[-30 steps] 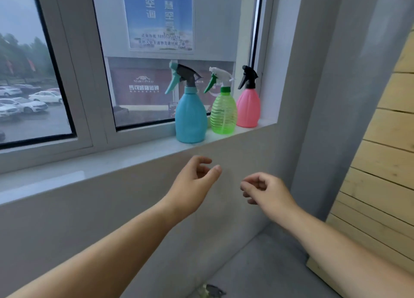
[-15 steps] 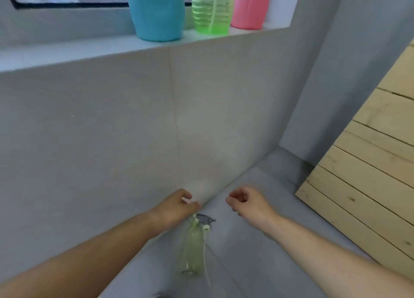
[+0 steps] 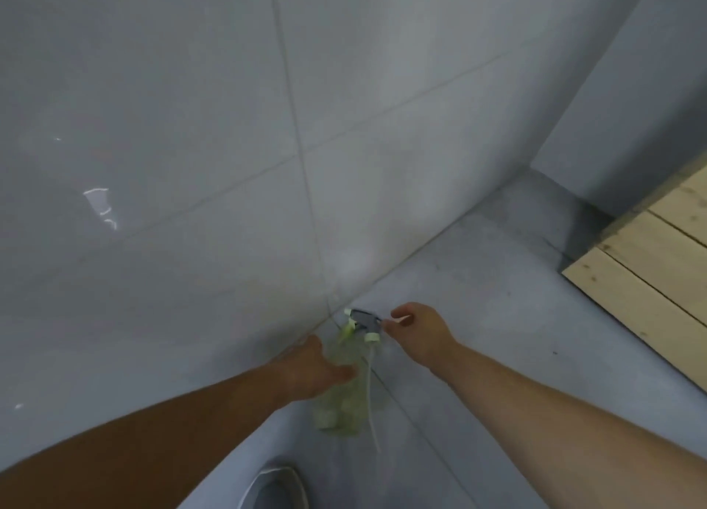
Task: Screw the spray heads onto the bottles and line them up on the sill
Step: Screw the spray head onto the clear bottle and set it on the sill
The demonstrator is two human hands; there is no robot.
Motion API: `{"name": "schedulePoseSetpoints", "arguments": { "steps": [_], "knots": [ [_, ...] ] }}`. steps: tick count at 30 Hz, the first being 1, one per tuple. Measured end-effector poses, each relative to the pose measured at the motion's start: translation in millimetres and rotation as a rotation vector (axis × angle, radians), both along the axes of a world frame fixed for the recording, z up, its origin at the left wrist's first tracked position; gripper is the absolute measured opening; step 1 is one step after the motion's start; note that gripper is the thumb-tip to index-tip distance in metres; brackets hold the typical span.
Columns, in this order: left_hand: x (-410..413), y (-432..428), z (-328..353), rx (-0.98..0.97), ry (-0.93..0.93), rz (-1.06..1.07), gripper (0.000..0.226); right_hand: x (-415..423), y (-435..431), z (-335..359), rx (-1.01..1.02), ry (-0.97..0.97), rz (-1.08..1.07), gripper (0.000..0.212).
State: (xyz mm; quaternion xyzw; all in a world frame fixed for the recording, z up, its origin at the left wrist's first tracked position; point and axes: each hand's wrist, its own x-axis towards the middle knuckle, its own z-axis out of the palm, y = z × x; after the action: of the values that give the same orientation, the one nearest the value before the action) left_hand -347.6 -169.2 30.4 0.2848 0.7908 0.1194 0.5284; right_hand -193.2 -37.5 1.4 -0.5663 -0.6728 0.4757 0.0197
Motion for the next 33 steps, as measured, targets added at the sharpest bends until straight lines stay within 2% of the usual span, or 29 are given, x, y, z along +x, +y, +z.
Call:
{"name": "schedulePoseSetpoints", "arguments": {
  "steps": [5,9,15,18,22,25,30,33],
  "knots": [
    [-1.2,9.8,-13.5,-0.084,-0.012,-0.018,0.095,-19.4,7.4,-18.8,0.028,-0.043,-0.007,0.048],
    [-0.1,11.1,-29.0,-0.155,0.027,-0.058,0.089,-30.5,-2.5,-39.7,0.035,-0.097,0.004,0.041],
    [5.1,9.6,-45.0,-0.117,-0.044,0.021,0.086,-35.9,-1.7,-43.5,0.060,-0.139,0.019,0.032],
    [4.4,4.9,-48.8,-0.092,-0.072,0.097,0.074,-39.5,-3.1,-44.2,0.028,-0.148,-0.008,0.031],
    [6.2,-5.3,-47.5,-0.087,-0.128,0.141,0.065,-36.7,-4.8,-44.4,-0.013,-0.099,-0.083,0.030],
    [6.9,-12.5,-40.0,-0.062,-0.192,0.178,0.058,-28.7,-6.8,-36.2,-0.140,0.032,-0.187,0.028],
    [14.2,-11.8,-7.4,0.024,-0.242,0.152,0.072,0.4,-3.7,8.2,-0.263,0.213,-0.308,0.030],
    [25.4,-7.3,29.5,0.094,-0.234,0.075,0.071,21.6,3.0,55.6,-0.243,0.315,-0.301,0.014]
  ]
}}
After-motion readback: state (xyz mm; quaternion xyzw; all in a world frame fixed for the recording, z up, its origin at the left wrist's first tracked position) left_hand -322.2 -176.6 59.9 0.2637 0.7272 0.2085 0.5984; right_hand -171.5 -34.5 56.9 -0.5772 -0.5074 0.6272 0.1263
